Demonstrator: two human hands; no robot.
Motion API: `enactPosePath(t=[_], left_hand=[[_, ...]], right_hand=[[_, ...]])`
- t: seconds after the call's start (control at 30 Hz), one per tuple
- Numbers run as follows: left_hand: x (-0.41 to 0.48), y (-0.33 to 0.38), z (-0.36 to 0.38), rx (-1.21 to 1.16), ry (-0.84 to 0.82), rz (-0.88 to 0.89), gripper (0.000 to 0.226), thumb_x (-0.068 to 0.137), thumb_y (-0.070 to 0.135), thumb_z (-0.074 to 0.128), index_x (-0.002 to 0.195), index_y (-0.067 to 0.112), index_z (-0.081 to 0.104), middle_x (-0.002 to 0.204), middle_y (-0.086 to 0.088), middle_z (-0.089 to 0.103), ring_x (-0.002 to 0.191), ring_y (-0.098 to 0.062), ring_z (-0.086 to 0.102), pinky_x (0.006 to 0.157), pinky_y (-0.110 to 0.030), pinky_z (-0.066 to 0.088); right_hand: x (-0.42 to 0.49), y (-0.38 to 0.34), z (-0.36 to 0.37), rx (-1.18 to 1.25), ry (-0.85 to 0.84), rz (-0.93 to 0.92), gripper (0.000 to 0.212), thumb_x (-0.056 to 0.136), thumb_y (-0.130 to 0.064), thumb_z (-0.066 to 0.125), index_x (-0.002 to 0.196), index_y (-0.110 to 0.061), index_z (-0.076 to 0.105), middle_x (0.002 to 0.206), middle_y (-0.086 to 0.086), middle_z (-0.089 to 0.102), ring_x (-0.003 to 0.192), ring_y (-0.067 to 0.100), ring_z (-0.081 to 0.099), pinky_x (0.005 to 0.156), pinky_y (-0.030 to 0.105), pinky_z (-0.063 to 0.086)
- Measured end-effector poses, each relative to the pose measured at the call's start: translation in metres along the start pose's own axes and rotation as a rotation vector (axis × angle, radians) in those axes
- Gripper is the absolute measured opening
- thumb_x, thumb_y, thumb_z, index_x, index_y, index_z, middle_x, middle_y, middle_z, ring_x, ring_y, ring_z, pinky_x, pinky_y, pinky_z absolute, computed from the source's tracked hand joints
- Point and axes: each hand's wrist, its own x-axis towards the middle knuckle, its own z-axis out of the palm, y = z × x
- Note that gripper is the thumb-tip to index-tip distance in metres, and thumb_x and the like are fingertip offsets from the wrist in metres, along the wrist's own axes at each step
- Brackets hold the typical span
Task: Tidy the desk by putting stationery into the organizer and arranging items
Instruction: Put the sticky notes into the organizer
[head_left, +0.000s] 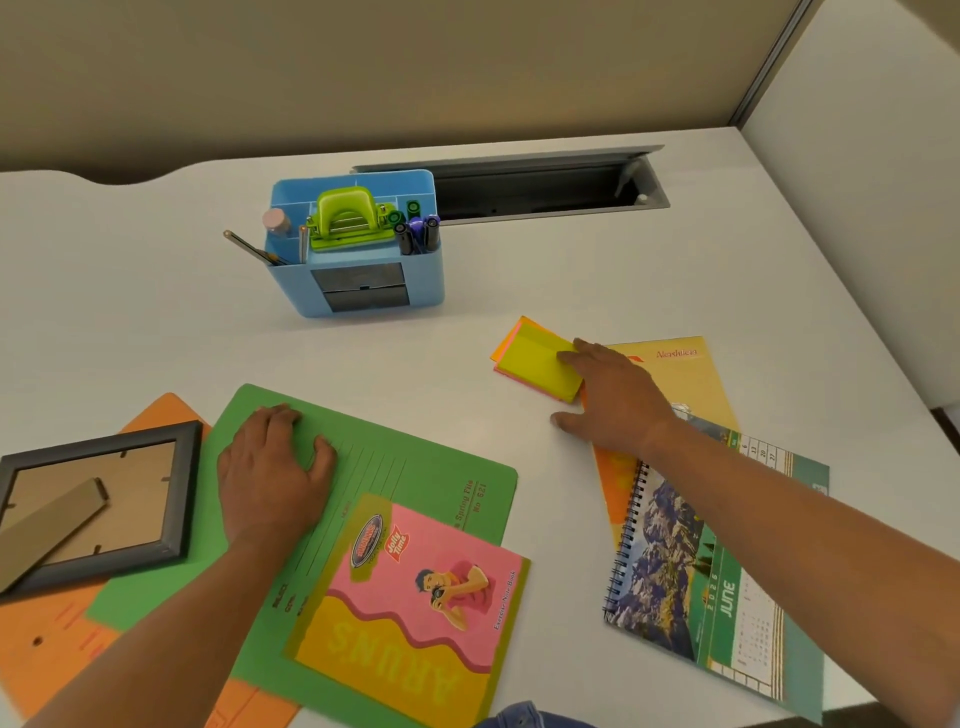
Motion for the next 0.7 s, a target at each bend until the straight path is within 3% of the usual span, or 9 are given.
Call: enactPosePath(t=[0.47,0.7], left_hand=[[0.002,-0.001,0.001,-0.001,0.013,-0.002,0.046,0.085,0.045,0.045,0.117,0.013,0.054,0.123,-0.007,0.055,0.117,-0.026,0.049,0.099,-0.047,0.038],[0.002,-0.001,0.001,0.006,0.009,-0.001,0.046,0.086,0.045,0.045,0.117,0.012,0.054,0.124,-0.007,0.055,0.12,-0.026,0.047,0.1,-0.047,0.037]], right_hand=[[0.001,-0.008,-0.023,-0.109,0.048,-0.076,0.045,0.091,-0.041,0.053,0.134,-0.027,0.057,0.147,0.0,0.047,0.128,0.026,0.046,0.094,0.038,0.048],[0.006,0.004,-0.022,-0.024,0.002,-0.137,0.038,0.097,-0.042,0.047,0.13,-0.03,0.06,0.147,0.001,0.048,0.129,0.026,0.044,0.098,0.039,0.044]])
